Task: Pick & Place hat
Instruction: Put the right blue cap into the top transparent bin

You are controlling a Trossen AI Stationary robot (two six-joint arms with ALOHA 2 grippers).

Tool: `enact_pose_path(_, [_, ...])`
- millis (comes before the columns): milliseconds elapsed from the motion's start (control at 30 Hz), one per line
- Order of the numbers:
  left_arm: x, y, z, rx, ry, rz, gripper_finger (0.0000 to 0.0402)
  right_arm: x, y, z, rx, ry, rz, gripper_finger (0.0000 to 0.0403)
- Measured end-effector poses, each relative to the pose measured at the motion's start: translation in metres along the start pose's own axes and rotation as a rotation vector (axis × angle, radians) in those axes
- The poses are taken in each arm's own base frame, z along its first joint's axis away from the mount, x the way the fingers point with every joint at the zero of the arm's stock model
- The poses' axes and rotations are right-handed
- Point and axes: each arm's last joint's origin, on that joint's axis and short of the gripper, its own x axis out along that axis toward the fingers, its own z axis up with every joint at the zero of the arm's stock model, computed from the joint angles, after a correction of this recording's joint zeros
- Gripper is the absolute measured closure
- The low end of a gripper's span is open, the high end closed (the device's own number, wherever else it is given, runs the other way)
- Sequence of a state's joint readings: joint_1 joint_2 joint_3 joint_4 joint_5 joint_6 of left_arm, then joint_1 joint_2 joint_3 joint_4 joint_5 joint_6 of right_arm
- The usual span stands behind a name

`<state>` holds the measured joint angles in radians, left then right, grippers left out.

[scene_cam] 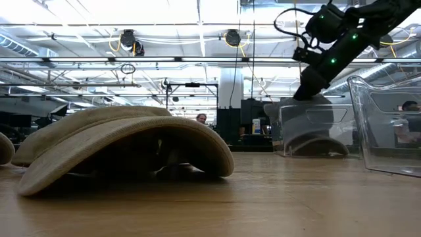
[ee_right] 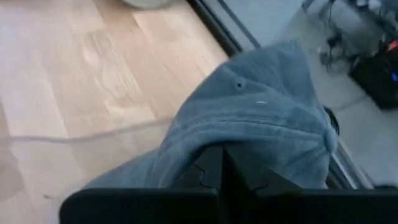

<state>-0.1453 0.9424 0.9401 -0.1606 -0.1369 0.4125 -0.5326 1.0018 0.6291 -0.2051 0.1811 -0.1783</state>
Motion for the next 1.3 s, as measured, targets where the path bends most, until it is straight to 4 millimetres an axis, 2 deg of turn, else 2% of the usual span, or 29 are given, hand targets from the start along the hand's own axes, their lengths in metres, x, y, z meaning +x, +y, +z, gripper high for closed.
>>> enact_pose_path(200, [0.000, 0.000, 0.000, 0.000, 0.000, 0.000, 0.0277, 0.006, -0.005, -0.011, 0.048, 0.125, -0.136, 0.0403])
enact_pose_path(433, [0.000, 0.000, 0.000, 0.001, 0.000, 0.000, 0.0277, 0.014, -0.006, -0.017, 0.091, 0.196, -0.164, 0.0403])
enact_pose_path(533, [0.000, 0.000, 0.000, 0.000, 0.000, 0.000, 0.0277, 0.012, -0.007, -0.014, 0.090, 0.163, -0.228, 0.0403])
enact_pose_path(667, [0.000, 0.000, 0.000, 0.000, 0.000, 0.000, 0.0277, 0.001, -0.004, -0.001, 0.103, 0.031, -0.239, 0.0403])
enact_pose_path(733, [0.000, 0.000, 0.000, 0.000, 0.000, 0.000, 0.0277, -0.007, 0.000, 0.003, 0.104, -0.024, -0.207, 0.0403])
enact_pose_path(833, [0.000, 0.000, 0.000, 0.001, 0.000, 0.000, 0.0277, -0.018, 0.006, 0.006, 0.121, -0.077, -0.064, 0.0403])
enact_pose_path(933, [0.000, 0.000, 0.000, 0.001, 0.000, 0.000, 0.0277, -0.026, 0.012, 0.003, 0.160, -0.072, 0.111, 0.0403])
enact_pose_path(1000, [0.000, 0.000, 0.000, 0.001, 0.000, 0.000, 0.0277, -0.028, 0.013, 0.000, 0.169, -0.043, 0.160, 0.0403])
enact_pose_path(1067, [0.000, 0.000, 0.000, 0.000, 0.000, 0.000, 0.0277, -0.029, 0.011, -0.004, 0.171, -0.008, 0.088, 0.0403])
enact_pose_path(1167, [0.000, 0.000, 0.000, 0.001, 0.000, 0.000, 0.0277, -0.028, 0.005, -0.007, 0.156, 0.026, -0.120, 0.0403])
enact_pose_path(1300, [0.000, 0.000, 0.000, 0.001, 0.000, 0.000, 0.0277, -0.022, -0.001, -0.005, 0.082, 0.032, -0.194, 0.0403])
